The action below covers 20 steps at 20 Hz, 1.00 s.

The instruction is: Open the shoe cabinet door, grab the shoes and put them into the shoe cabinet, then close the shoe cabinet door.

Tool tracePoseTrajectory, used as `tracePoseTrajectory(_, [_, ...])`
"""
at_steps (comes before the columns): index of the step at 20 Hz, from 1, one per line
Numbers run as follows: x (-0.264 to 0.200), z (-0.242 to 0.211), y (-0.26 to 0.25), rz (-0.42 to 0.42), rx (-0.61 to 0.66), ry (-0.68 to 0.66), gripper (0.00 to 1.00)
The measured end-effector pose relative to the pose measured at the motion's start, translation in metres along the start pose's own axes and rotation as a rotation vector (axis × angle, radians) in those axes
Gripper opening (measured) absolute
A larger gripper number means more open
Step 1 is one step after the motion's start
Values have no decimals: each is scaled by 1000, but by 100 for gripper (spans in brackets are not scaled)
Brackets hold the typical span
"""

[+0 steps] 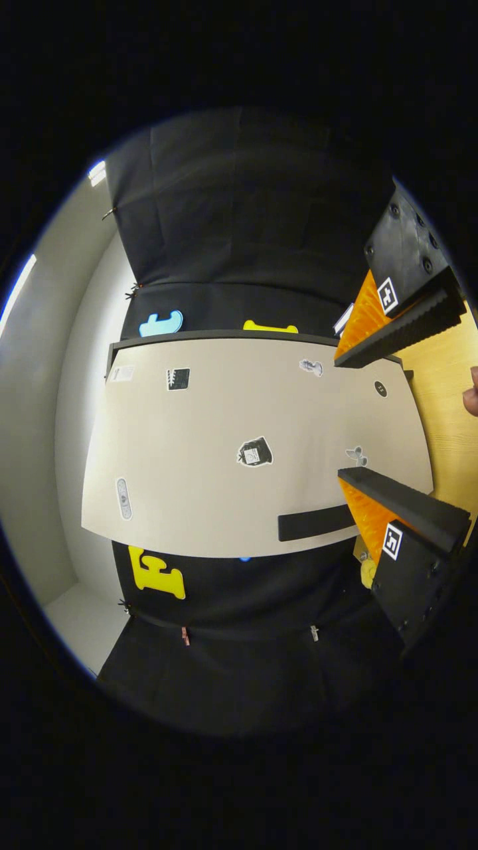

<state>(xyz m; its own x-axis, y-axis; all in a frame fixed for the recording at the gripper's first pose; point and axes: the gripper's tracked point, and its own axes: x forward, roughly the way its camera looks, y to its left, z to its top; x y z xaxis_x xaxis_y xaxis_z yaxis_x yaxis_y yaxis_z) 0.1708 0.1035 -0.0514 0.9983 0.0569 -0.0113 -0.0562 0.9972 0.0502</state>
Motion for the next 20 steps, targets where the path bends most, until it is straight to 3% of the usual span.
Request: tracePoseTrajectory(20, [7,9,-5,11,2,-24,97])
